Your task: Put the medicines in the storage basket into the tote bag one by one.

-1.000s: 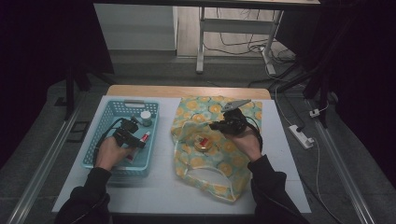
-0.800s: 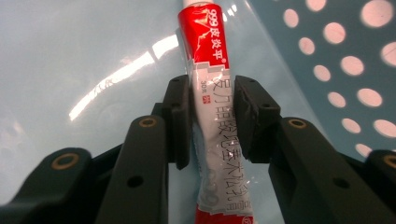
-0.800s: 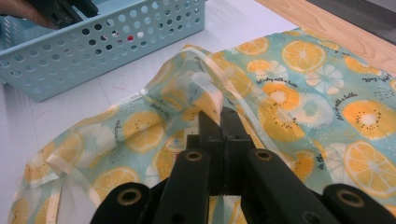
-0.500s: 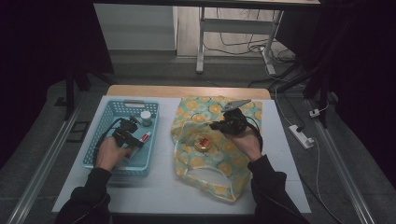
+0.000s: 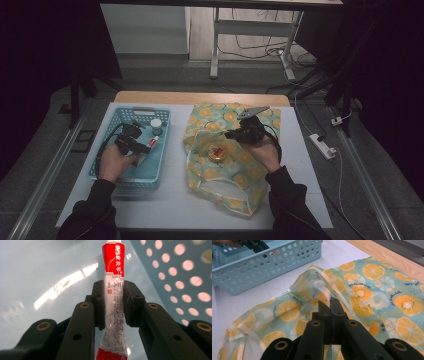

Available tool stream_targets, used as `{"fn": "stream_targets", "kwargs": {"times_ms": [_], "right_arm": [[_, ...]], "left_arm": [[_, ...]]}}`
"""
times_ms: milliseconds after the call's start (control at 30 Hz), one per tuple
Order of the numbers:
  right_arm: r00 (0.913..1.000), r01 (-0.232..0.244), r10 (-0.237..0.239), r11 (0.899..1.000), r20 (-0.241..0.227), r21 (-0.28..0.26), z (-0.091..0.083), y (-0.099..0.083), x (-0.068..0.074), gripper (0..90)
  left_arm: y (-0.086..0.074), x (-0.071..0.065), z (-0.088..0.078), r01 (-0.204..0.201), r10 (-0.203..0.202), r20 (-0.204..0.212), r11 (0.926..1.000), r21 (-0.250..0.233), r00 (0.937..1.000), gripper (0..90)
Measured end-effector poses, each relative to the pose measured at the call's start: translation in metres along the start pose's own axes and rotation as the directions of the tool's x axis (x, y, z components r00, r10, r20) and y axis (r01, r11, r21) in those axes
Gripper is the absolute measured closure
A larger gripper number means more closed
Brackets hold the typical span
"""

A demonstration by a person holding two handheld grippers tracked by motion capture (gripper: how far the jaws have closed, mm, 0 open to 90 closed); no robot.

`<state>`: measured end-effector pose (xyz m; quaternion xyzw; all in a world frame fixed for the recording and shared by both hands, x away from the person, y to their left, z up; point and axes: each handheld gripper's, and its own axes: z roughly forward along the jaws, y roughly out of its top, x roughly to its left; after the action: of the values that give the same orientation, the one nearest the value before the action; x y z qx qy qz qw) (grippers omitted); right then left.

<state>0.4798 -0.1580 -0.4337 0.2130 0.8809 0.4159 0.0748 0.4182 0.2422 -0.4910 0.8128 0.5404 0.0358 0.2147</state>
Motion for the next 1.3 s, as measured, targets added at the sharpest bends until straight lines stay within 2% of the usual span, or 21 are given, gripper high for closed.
{"fn": "stream_targets", "kwargs": {"times_ms": [233,400,700,933,1033,1300], "right_arm": [[1.0,0.01,-0.01,1.0,0.001,-0.012,-0.002,0.002,0.001,90.0],[1.0,0.009,-0.009,1.0,0.001,-0.019,-0.004,0.002,0.002,90.0],[0.9999,0.01,-0.01,0.999,0.002,-0.032,-0.005,0.003,0.002,90.0],[0.9999,0.012,-0.012,0.999,0.008,-0.046,-0.008,0.004,0.002,90.0],[0.9999,0.012,-0.012,0.999,0.009,-0.05,-0.009,0.005,0.003,90.0],[0.9999,0.01,-0.01,0.998,0.006,-0.064,-0.011,0.006,0.004,90.0]], "left_arm": [[-0.002,-0.003,-0.017,-0.022,0.022,-0.001,0.9982,-0.056,0.9998,72.7],[-0.003,-0.009,-0.032,-0.039,0.04,0.008,0.9942,-0.101,0.9992,72.8],[0.001,-0.027,-0.049,-0.085,0.09,0.031,0.9849,-0.151,0.9954,72.8],[0.006,-0.047,-0.058,-0.135,0.147,0.058,0.975,-0.176,0.9874,72.8],[0.008,-0.054,-0.059,-0.152,0.17,0.085,0.9706,-0.186,0.9818,72.8],[0.014,-0.075,-0.056,-0.198,0.225,0.123,0.9604,-0.196,0.9666,72.7]]}}
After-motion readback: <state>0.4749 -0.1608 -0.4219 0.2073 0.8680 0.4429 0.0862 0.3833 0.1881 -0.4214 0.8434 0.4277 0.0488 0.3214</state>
